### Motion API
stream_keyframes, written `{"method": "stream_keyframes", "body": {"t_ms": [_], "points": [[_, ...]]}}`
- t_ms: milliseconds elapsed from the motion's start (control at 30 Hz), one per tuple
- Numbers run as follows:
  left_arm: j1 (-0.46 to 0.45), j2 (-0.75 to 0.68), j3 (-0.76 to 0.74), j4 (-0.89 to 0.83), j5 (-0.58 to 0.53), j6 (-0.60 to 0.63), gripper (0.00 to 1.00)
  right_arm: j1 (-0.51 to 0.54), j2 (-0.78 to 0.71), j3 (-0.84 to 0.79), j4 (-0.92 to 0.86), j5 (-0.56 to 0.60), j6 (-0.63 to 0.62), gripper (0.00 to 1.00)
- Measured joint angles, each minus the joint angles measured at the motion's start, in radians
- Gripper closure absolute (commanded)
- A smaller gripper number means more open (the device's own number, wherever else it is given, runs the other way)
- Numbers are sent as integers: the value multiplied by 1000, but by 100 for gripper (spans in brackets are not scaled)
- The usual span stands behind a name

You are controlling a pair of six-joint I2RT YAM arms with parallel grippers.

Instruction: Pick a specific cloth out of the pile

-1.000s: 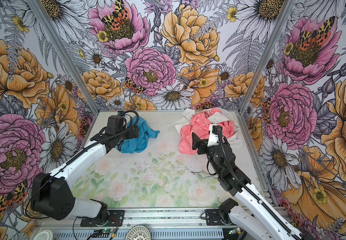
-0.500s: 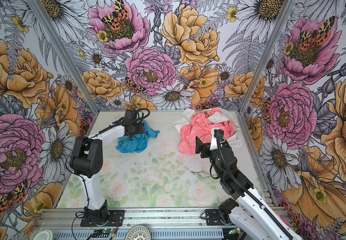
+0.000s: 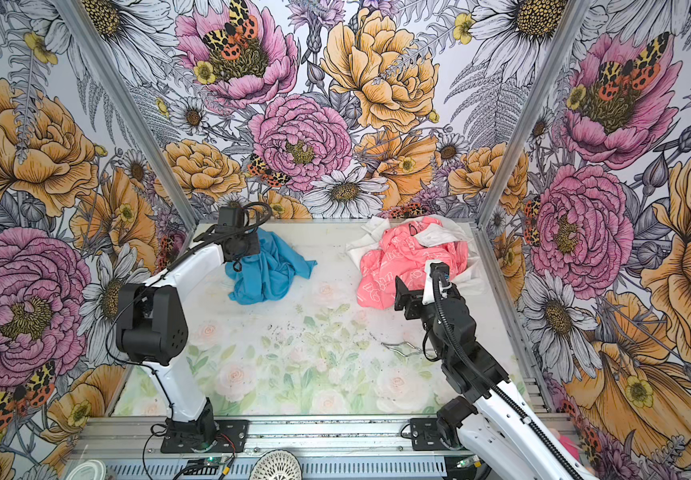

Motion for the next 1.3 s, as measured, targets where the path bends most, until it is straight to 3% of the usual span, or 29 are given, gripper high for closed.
{"method": "stream_keyframes", "body": {"t_ms": [267, 533, 700, 1300], "points": [[90, -188, 92, 2, -105, 47, 100, 0, 3, 0, -3, 0, 4, 7], [171, -202, 226, -8, -164, 84, 100, -5, 32, 0, -4, -8, 18, 7], [181, -196, 235, -6, -157, 74, 100, -6, 42, 0, -4, -8, 31, 7], [130, 87, -86, 76, -83, -158, 100, -6, 16, -26, -6, -9, 39, 7]]}}
